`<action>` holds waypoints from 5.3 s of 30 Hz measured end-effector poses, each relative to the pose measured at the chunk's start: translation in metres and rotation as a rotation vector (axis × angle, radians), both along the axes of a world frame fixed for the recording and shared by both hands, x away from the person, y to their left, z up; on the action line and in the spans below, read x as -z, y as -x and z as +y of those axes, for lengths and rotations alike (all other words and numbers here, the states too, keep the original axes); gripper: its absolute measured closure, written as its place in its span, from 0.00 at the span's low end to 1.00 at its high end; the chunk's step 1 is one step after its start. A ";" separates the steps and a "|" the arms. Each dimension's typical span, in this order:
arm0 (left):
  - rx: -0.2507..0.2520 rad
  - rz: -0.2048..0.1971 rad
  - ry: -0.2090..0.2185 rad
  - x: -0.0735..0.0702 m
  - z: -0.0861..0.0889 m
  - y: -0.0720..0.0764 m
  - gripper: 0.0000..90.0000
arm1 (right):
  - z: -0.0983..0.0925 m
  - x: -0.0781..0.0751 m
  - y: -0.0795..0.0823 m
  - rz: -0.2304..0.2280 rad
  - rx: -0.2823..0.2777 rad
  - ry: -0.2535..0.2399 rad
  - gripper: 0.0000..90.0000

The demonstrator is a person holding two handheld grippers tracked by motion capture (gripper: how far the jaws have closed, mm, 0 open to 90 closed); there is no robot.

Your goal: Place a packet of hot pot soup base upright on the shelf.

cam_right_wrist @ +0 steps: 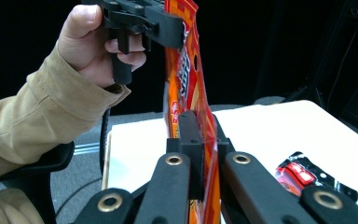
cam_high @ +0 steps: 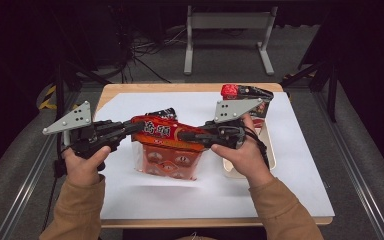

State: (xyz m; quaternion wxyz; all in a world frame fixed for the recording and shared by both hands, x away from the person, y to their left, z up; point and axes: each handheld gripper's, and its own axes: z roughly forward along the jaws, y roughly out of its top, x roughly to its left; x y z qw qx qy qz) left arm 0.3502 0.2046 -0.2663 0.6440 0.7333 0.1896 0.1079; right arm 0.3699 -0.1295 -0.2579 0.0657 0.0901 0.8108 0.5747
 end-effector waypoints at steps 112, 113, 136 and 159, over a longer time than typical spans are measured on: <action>-0.283 0.188 -0.167 0.099 0.047 -0.080 0.40 | -0.144 -0.057 -0.021 -0.021 0.537 0.108 1.00; -0.282 0.187 -0.169 0.099 0.047 -0.080 0.40 | -0.144 -0.056 -0.022 -0.020 0.539 0.106 1.00; -0.272 0.204 -0.169 0.103 0.045 -0.081 0.39 | -0.160 -0.022 -0.033 0.015 0.584 0.084 1.00; -0.248 0.188 -0.160 0.106 0.040 -0.082 0.40 | -0.171 0.007 -0.031 0.038 0.528 0.070 1.00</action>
